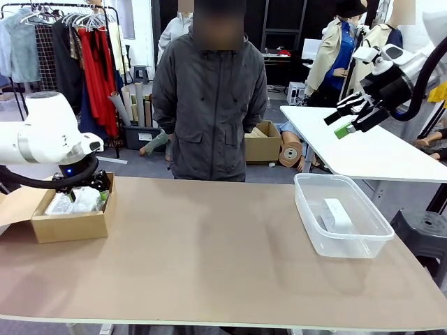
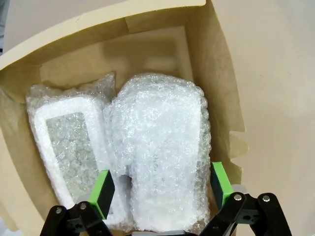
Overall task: Separate and place wrapped and unwrapped clocks.
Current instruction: If the picked Digital clock is wrapped, place it in the Package Box ; if not, place it in the Organizing box.
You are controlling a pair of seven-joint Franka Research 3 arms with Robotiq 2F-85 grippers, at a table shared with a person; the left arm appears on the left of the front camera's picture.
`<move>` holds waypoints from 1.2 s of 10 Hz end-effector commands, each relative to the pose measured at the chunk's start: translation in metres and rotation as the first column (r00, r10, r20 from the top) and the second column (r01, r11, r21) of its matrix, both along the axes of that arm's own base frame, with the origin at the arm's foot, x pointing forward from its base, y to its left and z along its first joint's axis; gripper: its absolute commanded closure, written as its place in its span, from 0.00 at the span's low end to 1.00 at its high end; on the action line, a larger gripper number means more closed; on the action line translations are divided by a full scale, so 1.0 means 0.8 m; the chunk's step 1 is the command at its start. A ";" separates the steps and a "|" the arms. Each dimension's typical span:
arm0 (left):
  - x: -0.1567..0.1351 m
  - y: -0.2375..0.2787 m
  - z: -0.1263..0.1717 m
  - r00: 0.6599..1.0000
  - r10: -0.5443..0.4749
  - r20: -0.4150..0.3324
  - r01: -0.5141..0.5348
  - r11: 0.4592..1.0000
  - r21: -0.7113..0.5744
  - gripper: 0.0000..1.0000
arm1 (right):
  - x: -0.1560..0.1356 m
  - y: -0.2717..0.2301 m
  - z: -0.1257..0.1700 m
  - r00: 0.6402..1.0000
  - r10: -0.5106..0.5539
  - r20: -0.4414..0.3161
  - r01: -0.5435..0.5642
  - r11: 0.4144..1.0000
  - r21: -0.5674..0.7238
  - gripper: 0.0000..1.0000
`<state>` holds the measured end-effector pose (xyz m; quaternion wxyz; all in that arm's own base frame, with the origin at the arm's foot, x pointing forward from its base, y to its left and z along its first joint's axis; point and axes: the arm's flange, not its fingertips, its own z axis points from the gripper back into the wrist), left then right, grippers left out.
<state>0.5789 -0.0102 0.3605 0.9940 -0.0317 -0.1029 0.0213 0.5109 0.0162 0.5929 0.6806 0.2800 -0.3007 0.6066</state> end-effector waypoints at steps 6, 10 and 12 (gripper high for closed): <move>-0.003 -0.013 0.040 0.999 0.020 0.032 -0.021 1.000 0.022 0.00 | -0.001 -0.001 0.001 1.000 0.017 0.017 -0.017 1.000 -0.011 0.00; -0.001 -0.012 0.037 0.999 0.005 0.039 -0.005 1.000 0.009 0.00 | -0.001 -0.001 0.001 1.000 0.017 0.017 -0.017 1.000 -0.011 0.00; -0.001 -0.012 0.037 0.999 0.005 0.039 -0.005 1.000 0.009 0.00 | -0.001 -0.001 0.001 1.000 0.017 0.017 -0.017 1.000 -0.011 0.00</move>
